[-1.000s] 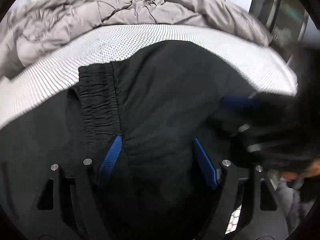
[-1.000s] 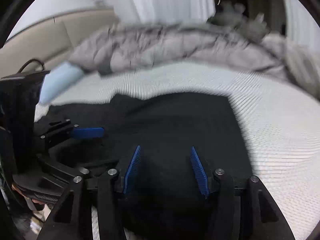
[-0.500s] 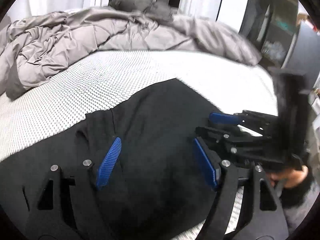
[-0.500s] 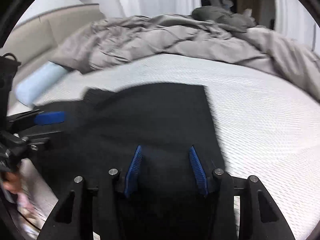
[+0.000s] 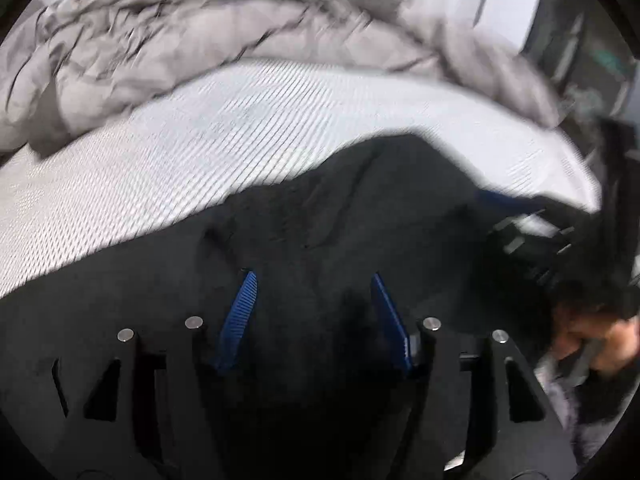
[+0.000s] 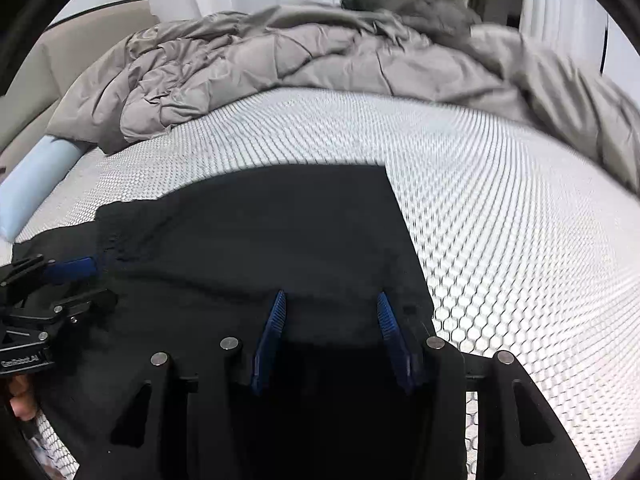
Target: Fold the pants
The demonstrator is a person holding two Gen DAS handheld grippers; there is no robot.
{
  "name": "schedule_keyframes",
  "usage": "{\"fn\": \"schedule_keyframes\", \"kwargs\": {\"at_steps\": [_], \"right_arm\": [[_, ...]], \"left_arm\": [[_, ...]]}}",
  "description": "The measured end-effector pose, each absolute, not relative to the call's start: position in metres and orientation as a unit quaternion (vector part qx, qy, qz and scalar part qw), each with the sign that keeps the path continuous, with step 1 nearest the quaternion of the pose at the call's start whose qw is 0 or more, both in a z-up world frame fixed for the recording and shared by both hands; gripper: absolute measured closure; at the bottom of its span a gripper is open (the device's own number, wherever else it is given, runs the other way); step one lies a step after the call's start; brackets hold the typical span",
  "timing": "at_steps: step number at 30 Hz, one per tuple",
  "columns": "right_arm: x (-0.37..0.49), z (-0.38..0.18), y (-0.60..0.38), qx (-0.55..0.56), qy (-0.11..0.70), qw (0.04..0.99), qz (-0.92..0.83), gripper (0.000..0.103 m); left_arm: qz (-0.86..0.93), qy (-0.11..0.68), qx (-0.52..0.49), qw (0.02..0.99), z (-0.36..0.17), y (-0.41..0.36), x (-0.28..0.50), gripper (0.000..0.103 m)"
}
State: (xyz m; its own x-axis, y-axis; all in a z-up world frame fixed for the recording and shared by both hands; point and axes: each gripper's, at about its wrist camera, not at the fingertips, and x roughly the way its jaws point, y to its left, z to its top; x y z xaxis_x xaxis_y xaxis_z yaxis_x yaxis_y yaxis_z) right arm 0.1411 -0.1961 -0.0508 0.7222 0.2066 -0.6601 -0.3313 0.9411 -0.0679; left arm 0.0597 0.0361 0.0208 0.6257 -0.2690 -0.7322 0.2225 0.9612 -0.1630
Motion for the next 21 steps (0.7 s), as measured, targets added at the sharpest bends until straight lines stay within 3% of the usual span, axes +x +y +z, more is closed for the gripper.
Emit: {"fn": "schedule_keyframes", "kwargs": {"at_steps": [3,8,11,17,20,21], "right_arm": [[0.135,-0.039,-0.178,-0.077,0.335,0.915,0.211,0.042],[0.184,-0.055,-0.178,-0.019,0.388,0.894,0.221,0.04],[0.205,-0.066,-0.191,-0.04,0.405,0.901,0.148,0.056],[0.187,-0.049,-0.226,-0.013,0.377,0.922,0.088,0.056],[0.141,-0.038,-0.237,-0.005,0.34,0.93,0.142,0.044],[0.125,-0.038,-0.234,-0.02,0.33,0.93,0.162,0.033]], "left_arm": [[-0.153,0.395,-0.012,0.906,0.035,0.023,0.072,0.045],[-0.145,0.466,-0.011,0.873,-0.006,0.028,0.123,0.045],[-0.161,0.448,-0.006,0.879,-0.006,0.032,0.119,0.045],[-0.108,0.439,0.01,0.892,0.011,0.032,0.092,0.045],[-0.141,0.398,-0.014,0.906,0.036,0.03,0.049,0.041],[-0.157,0.384,-0.007,0.91,0.04,0.023,0.035,0.037]]}}
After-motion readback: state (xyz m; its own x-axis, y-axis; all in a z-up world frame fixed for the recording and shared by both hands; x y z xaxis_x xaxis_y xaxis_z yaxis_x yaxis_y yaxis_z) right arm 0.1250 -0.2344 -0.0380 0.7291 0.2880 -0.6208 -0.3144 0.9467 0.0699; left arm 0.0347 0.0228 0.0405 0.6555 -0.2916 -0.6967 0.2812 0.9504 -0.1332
